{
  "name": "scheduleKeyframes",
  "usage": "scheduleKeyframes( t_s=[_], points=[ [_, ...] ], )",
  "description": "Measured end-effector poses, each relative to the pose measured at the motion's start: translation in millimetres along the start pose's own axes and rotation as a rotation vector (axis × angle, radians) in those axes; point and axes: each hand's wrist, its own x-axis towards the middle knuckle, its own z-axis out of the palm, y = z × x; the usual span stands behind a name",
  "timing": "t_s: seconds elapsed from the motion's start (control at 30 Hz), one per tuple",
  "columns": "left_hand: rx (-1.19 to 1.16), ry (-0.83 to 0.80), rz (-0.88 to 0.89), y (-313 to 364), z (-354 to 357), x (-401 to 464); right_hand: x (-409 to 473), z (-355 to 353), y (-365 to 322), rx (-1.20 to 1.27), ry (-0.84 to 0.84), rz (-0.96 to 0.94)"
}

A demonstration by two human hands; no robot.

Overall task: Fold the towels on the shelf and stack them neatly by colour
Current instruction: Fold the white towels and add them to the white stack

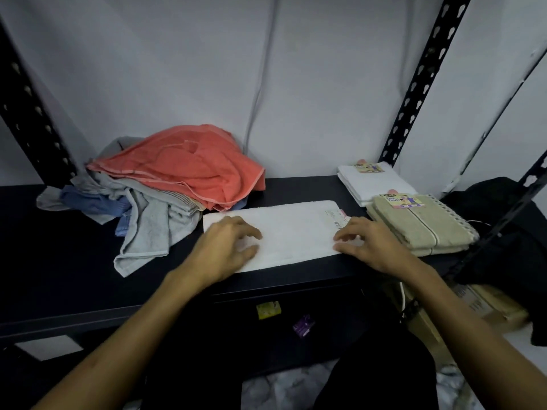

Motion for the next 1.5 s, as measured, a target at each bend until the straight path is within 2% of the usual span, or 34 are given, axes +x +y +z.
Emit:
scheduleKeyframes(
  t_s=[0.07, 0.3, 0.53, 0.77, 0.9, 1.0, 1.13, 1.23, 1.33, 1.43, 1.5],
  points=[
    [-0.023, -0.032, 0.047, 19, 19, 1, -1, 12, -12, -0.025, -0.012, -0.078],
    [0.114, 0.06, 0.168, 30, 40, 8, -4, 29, -18, -0.164, 0.036, -0.186],
    [-0.039, 0.029, 0.043, 33, 34, 5, -11, 25, -19, -0.11, 0.061, -0.215],
    [0.046, 0.087, 0.242, 33, 44, -9, -16, 28, -14, -0.109, 0.056, -0.266],
    [0.117, 0.128, 0.35, 32, 50, -16, -18, 27, -15, -0.104, 0.02, -0.256],
    [0.161, 0.134, 0.407, 33, 51, -16, -12, 19, -15, -0.012, 0.0, -0.158],
    [0.214, 0.1, 0.469, 24, 44, -17, 10, 17, 0, -0.261, 0.141, -0.017],
    [0.231, 0.074, 0.442, 3, 28, -22, 9, 25, 1, -0.234, 0.067, 0.067],
    [0.207, 0.016, 0.365, -9, 13, -28, -7, 31, -4, -0.212, 0.108, 0.085],
    [0.09, -0.145, 0.18, 2, -1, -25, -14, 29, -10, -0.298, 0.114, 0.103],
    [0.072, -0.191, 0.077, 16, -4, -13, -7, 24, -14, -0.342, 0.112, 0.146]
  ],
)
